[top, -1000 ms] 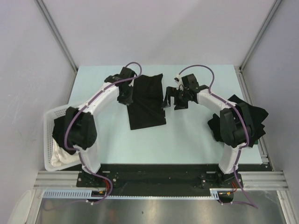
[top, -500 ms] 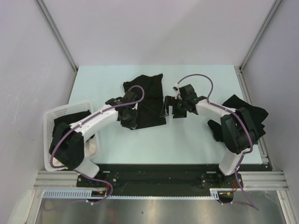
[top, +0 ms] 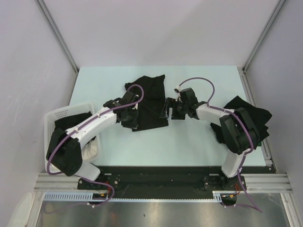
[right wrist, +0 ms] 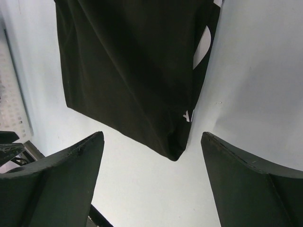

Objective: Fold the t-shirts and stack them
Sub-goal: Fold the tshirt

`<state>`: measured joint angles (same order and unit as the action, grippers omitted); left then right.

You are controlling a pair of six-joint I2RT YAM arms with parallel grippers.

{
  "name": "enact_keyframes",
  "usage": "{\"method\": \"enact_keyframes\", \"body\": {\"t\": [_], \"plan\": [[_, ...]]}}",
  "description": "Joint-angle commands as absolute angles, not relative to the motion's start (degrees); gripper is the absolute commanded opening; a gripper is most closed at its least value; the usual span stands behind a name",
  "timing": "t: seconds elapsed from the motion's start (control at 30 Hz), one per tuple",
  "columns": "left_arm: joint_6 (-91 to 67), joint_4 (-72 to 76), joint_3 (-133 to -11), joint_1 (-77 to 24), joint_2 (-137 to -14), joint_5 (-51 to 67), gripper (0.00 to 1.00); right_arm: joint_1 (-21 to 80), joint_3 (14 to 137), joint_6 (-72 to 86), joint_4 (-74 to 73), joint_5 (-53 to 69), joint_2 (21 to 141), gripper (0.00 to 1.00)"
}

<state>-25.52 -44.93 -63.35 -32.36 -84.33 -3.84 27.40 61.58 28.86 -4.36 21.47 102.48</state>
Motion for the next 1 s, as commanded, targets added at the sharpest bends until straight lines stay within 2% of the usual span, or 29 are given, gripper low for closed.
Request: {"method": "enact_keyframes", "body": {"t": [0.0,0.23,0.37,0.83,0.93,0.97], "plan": [[-26.3,-44.9,-64.5,-32.4,-82.9,-4.2,0.3,28.2,60.6,29.9,-0.7,21.4,103.7,0.88],[-25.6,-46.0,-64.9,-32.4,-82.7,-4.5,0.3,28.3,59.4,29.6,-0.7,21.1,104.8,0.87],[-25.2,-46.3,-64.8,-32.4,-82.7,-4.6,0.3,28.5,59.2,30.7,-0.6,21.2,106.3,0.79],[-23.6,-47.0,-65.6,-32.4,-83.1,-5.2,0.3,29.7,59.0,30.8,-0.7,21.0,108.6,0.68],[-24.2,-46.3,-64.3,-32.4,-82.9,-5.4,0.3,29.9,59.0,30.9,-0.8,21.3,108.7,0.54],[-24.3,-46.1,-63.9,-32.4,-82.9,-5.1,0.3,30.0,59.0,30.9,-0.8,21.4,108.7,0.46]]}}
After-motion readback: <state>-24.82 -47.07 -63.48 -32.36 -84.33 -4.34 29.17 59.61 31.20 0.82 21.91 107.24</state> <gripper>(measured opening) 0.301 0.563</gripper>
